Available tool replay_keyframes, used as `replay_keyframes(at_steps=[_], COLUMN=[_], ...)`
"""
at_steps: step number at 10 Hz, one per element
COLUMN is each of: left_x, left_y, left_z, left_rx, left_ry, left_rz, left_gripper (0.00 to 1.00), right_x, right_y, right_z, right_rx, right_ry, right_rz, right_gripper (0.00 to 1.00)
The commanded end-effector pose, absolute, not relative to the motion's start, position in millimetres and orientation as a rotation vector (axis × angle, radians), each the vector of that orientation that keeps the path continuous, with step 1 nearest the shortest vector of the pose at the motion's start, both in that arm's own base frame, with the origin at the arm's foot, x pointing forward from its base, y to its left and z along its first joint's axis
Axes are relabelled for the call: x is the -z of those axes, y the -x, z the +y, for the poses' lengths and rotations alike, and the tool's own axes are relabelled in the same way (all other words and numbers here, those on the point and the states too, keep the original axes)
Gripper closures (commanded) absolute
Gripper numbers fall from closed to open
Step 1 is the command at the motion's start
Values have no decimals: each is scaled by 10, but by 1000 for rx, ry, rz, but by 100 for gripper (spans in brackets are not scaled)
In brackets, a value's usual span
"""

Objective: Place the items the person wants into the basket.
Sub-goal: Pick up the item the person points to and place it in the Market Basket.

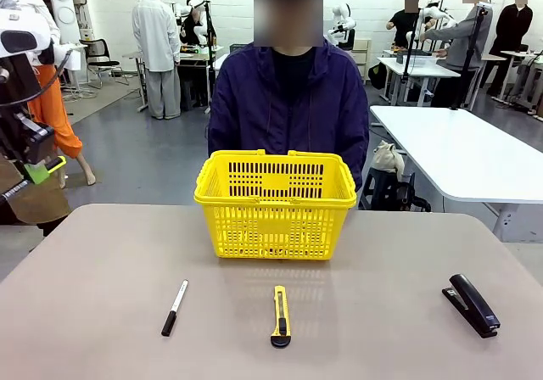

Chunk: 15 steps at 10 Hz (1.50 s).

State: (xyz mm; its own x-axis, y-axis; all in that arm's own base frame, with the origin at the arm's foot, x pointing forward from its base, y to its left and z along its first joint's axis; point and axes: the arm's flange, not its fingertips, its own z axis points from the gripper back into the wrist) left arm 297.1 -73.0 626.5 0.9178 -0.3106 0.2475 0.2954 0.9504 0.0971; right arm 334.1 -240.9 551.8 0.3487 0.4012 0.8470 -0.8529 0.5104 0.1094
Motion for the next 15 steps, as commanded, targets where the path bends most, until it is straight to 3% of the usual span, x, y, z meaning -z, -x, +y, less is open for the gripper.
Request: replay_keyframes(at_steps=[1, 7, 8, 11, 15], left_x=[-6232, -6232, -6254, -6458, -6371], left_y=[-2952, -2952, -2966, -3943, -4773], left_z=[-768, -768, -769, -1574, -2968], left_rx=[318, 318, 319, 827, 1244], left_ry=[-65, -65, -65, -33, -55], left_rz=[-275, -275, -260, -235, -258], left_gripper=[100, 100, 89, 89, 89], right_x=[-5528, -5528, -5528, -5528, -5528], right_y=[-3369, -3369, -3369, -3369, -3369], right_z=[-2416, -2416, -2416, -2416, -2416], right_rx=[-889, -889, -889, -889, -889], right_ry=[-626, -626, -626, -626, -626], right_rz=[-908, -908, -908, -908, -908], right_gripper=[0, 0, 0, 0, 0])
